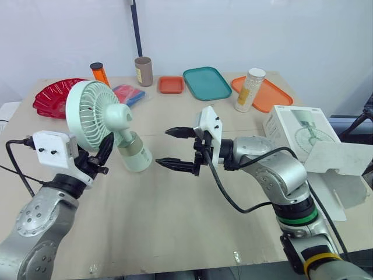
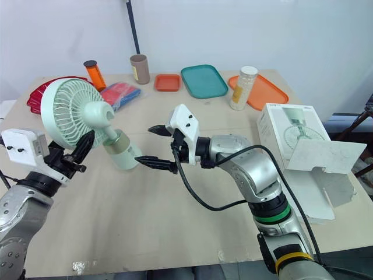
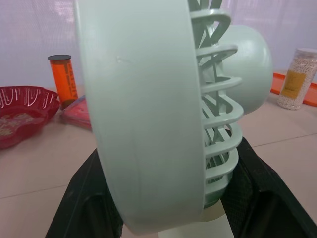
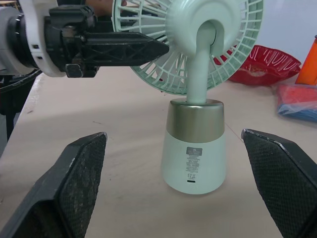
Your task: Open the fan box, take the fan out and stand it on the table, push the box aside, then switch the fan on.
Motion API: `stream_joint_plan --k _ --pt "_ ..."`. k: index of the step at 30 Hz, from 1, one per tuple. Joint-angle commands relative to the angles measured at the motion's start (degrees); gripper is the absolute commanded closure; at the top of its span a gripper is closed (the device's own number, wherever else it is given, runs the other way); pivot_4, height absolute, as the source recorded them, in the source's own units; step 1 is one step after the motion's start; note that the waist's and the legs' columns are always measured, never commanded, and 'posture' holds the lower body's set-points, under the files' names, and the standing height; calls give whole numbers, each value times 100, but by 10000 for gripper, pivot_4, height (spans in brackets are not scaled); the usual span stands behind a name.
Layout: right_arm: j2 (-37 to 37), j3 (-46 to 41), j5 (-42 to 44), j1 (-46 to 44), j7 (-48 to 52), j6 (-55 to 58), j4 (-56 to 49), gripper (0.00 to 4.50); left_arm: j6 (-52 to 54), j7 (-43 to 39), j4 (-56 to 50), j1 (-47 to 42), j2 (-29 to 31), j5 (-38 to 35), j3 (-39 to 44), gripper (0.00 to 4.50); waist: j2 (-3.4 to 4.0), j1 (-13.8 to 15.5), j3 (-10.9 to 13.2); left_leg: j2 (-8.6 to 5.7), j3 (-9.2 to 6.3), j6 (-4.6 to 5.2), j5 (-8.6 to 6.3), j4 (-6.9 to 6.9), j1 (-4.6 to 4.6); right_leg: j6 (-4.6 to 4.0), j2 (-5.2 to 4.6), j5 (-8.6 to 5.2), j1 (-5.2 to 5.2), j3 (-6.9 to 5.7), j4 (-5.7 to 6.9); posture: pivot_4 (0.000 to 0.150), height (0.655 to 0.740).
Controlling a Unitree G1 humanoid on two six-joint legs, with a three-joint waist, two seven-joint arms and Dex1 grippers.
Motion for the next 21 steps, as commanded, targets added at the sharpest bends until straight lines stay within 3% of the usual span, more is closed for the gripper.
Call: stream_joint_plan --k 1,21 --pt "82 68 -143 -233 66 -239 106 0 -20 175 -464 -152 -14 -82 -81 23536 0 1 0 0 0 0 0 0 0 0 0 0 0 0 0 1500 7255" --pt "886 571 -989 -1065 -30 -897 1483 0 73 255 -673 -198 -14 -27 -713 23536 0 0 0 -1 4 -14 8 -2 -18 -3 -2 4 -23 4 6 1500 7255"
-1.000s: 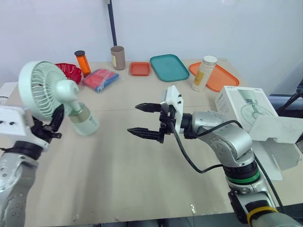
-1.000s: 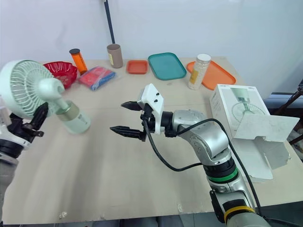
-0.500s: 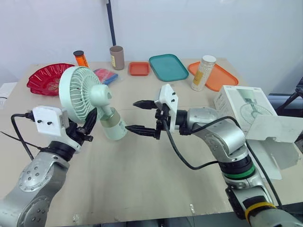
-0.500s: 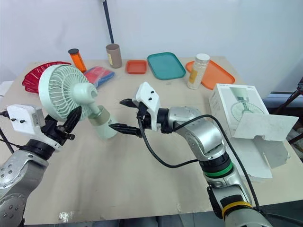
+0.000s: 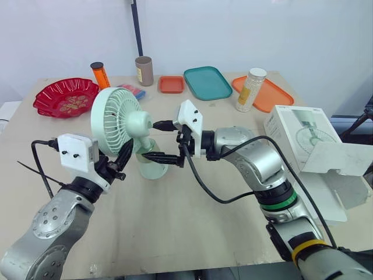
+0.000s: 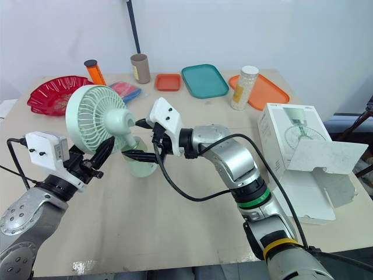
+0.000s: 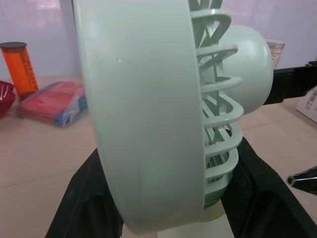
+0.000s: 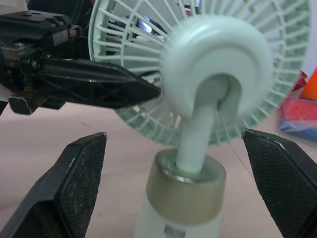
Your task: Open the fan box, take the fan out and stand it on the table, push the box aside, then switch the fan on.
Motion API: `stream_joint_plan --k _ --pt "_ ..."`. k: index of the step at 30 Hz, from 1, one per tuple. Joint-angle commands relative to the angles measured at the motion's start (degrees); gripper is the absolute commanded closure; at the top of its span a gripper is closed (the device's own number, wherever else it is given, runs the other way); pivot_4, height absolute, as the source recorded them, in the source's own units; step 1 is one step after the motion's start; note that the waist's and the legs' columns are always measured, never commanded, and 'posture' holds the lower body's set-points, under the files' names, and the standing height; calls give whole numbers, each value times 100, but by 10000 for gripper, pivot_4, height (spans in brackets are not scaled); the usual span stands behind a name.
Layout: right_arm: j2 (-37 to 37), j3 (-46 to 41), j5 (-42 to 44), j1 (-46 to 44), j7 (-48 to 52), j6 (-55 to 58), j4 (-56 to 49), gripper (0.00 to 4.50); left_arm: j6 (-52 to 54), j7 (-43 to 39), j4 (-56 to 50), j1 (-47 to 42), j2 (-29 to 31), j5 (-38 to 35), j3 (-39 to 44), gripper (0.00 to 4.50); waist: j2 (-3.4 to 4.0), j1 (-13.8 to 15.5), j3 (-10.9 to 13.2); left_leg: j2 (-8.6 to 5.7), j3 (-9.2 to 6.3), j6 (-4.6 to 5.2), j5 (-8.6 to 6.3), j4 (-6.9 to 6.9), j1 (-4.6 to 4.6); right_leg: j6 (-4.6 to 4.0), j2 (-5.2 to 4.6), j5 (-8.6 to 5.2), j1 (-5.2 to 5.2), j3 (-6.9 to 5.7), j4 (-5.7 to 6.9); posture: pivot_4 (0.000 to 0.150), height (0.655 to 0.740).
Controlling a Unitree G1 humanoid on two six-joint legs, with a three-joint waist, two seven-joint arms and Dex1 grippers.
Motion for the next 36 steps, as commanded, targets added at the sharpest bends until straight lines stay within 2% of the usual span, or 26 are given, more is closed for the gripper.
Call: stream_joint_plan --k 1,13,15,16,19,20,22,23,24,25,36 --pt "231 49 -243 -243 -109 -218 239 0 -135 102 -435 -205 -11 64 -47 23536 0 -1 0 0 0 0 0 0 -1 0 0 0 -2 0 1 1500 7255" --pt "444 107 -525 -225 -109 -408 427 0 -118 261 -521 -188 -76 114 -219 23536 0 -1 0 0 2 -23 13 0 -18 -1 0 3 -19 1 6 1500 7255" --pt "479 114 -560 -219 -112 -425 447 5994 -113 270 -527 -187 -68 109 -224 24138 0 -1 0 0 2 -23 13 0 -18 -1 0 3 -20 1 6 1500 7255" --pt "491 116 -568 -213 -112 -433 452 5994 -108 276 -532 -191 -63 107 -233 24138 0 -1 0 0 2 -23 13 0 -18 -1 0 3 -20 1 6 1500 7255" --pt "535 123 -603 -186 -118 -454 459 19495 -89 286 -542 -200 -56 93 -262 24138 0 -1 0 0 2 -24 13 0 -19 -1 0 3 -21 2 6 1500 7255" --pt "553 130 -619 -178 -127 -462 461 21601 -84 285 -541 -206 -56 82 -268 24138 0 -2 0 0 2 -24 13 0 -19 -1 0 3 -21 2 6 1500 7255" --pt "586 138 -642 -163 -138 -467 461 28484 -60 286 -542 -224 -61 68 -288 24138 0 -1 0 0 3 -24 13 0 -19 -1 0 3 -22 2 8 1500 7255" --pt "601 137 -650 -152 -137 -474 454 34143 -52 284 -541 -232 -69 57 -298 24138 0 -1 0 -1 3 -24 14 1 -19 -1 -1 3 -22 3 8 1500 7255" --pt "613 140 -658 -145 -140 -474 449 35816 -45 281 -540 -239 -69 55 -308 24138 0 -1 0 -1 2 -24 14 1 -20 -1 -1 3 -22 2 8 1500 7255" --pt "623 144 -668 -137 -138 -475 440 39737 -43 279 -536 -243 -70 51 -311 24138 0 -1 0 -1 3 -24 14 0 -20 -1 -1 3 -23 3 8 1500 7255" --pt "673 121 -686 -99 -113 -439 383 40572 -33 271 -491 -287 -61 52 -323 24138 0 -1 0 0 4 -24 14 0 -20 -1 0 4 -24 3 9 1500 7255"
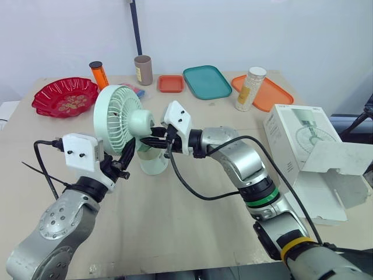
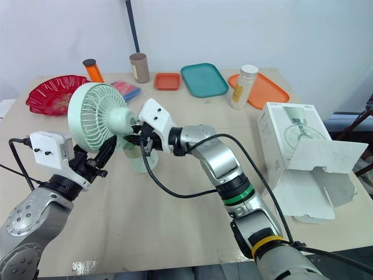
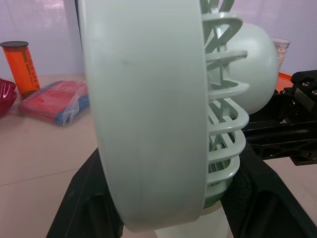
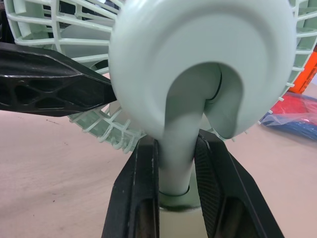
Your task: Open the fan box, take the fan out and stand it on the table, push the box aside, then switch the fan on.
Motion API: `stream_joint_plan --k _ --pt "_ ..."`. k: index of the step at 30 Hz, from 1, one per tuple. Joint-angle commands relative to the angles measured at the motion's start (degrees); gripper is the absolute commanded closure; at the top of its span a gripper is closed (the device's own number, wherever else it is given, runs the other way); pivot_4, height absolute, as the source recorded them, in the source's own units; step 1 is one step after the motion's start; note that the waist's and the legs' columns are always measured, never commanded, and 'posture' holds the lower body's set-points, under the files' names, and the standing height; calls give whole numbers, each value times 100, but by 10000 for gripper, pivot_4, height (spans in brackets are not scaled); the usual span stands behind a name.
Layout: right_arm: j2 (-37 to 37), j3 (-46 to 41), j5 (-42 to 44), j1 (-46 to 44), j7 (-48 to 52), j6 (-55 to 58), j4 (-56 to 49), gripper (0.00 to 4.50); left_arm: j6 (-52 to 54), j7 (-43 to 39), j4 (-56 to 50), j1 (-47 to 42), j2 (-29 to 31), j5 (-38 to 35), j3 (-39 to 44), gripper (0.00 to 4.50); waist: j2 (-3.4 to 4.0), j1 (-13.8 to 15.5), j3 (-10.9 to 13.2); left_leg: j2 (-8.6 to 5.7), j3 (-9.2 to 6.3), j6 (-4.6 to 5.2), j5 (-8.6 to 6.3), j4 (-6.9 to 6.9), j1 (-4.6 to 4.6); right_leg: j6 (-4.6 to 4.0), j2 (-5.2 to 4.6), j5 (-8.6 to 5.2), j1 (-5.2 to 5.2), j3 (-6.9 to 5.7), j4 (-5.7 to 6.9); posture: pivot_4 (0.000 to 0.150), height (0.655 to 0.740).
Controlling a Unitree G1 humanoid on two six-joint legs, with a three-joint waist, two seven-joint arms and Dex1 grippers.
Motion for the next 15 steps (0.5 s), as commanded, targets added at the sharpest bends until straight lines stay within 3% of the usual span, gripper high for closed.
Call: stream_joint_plan --k 1,7,9,12,15 --pt "127 32 11 -41 30 -64 -215 40578 -131 -96 -344 -178 -1 -67 -44 24138 0 0 0 0 0 0 0 0 0 0 0 0 0 0 0 1500 7255" --pt "163 27 21 -40 4 10 -252 40578 -140 -120 -344 -151 45 14 -26 24138 0 0 0 0 0 0 0 0 0 0 0 0 0 0 0 1500 7255" --pt "163 31 23 -37 4 34 -267 40581 -164 -147 -349 -141 40 -6 -15 14397 0 0 0 0 0 0 0 0 0 0 0 0 0 0 0 1500 7255" --pt "178 16 33 -28 -13 79 -278 40581 -199 -201 -364 -101 33 4 -1 5645 0 -1 0 0 1 0 0 0 0 0 0 0 0 0 0 1500 7255" --pt "183 0 28 -33 -17 96 -273 40581 -236 -264 -375 -17 57 -3 85 1676 0 0 0 0 1 0 0 0 0 0 0 0 -1 0 0 1500 7255"
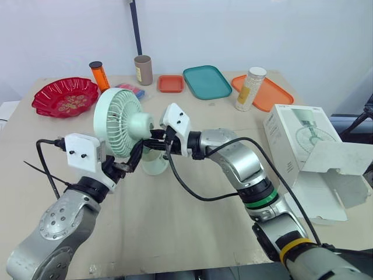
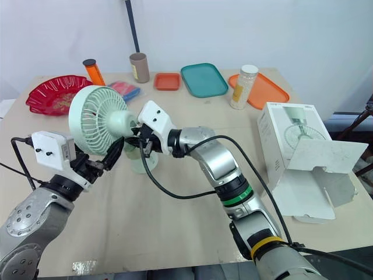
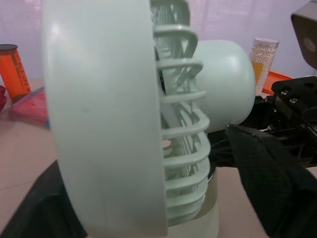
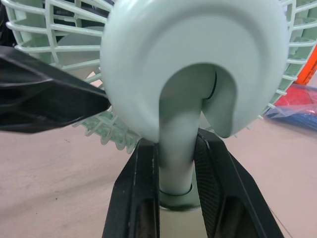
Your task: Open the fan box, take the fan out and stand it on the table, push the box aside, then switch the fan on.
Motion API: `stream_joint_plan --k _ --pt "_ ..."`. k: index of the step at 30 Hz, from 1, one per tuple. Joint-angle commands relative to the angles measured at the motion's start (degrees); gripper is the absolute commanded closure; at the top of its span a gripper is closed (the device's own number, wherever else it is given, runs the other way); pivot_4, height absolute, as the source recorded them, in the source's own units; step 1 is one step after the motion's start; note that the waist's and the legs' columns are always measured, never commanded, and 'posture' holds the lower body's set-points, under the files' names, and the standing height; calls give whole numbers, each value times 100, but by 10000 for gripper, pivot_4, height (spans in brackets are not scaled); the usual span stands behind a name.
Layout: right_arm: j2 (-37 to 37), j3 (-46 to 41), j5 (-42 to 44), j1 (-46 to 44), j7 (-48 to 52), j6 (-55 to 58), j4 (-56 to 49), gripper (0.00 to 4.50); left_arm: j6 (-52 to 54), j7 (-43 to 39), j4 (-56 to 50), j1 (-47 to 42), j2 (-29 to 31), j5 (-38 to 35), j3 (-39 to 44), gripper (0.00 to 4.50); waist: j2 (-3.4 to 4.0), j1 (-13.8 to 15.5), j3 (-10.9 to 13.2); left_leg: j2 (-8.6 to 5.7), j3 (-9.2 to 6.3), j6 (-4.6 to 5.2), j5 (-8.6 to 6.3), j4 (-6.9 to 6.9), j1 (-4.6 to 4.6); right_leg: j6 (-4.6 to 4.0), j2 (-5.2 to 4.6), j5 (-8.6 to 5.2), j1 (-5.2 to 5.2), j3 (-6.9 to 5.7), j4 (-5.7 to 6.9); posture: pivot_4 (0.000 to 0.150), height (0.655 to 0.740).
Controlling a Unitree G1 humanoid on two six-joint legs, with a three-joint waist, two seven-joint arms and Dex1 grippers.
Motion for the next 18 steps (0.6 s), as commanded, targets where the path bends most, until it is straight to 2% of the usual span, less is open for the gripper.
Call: stream_joint_plan --k 1,7,11,18 --pt "113 -38 65 -106 39 -77 -267 40581 -203 -92 -308 11 33 -18 165 1676 0 0 0 0 0 0 0 0 0 0 0 0 0 0 0 1500 7255" --pt "128 -108 67 -141 14 -76 -162 40581 -255 -60 -415 202 -21 -196 534 1676 0 -1 0 0 0 0 0 0 0 0 0 0 0 0 0 1500 7255" --pt "133 -150 51 -180 27 -105 -56 40581 -504 -227 -458 584 126 -1006 1266 1676 0 -5 0 2 1 0 0 0 0 -1 0 1 -2 0 1 1500 7255" --pt "127 -160 46 -163 86 -154 47 40581 -783 -901 -401 1498 1043 -2753 2581 1676 -2 -15 -1 2 1 2 -1 -1 0 -2 1 1 -3 0 2 1500 7255"
